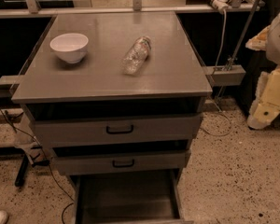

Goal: Close bottom drawer

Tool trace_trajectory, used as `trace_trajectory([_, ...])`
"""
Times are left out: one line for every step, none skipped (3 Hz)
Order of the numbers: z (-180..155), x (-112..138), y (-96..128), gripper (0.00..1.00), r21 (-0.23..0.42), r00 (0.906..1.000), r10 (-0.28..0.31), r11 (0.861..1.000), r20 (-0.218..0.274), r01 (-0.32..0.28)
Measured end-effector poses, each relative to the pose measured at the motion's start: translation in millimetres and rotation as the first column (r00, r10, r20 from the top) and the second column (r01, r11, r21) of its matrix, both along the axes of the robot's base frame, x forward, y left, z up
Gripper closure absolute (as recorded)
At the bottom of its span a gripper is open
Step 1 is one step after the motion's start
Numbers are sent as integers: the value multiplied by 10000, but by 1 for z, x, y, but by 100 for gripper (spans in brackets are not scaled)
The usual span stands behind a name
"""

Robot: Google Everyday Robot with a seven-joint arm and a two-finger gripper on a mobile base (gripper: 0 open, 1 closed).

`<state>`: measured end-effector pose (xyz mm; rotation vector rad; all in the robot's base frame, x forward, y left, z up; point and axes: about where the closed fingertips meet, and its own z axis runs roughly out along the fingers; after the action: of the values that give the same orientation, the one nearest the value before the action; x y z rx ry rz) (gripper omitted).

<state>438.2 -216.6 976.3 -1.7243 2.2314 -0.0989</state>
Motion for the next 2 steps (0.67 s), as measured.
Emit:
trace_trajectory([0,0,0,0,0,10000,0,10000,0,0])
trace_trajectory([0,0,0,20,0,10000,0,10000,1,0])
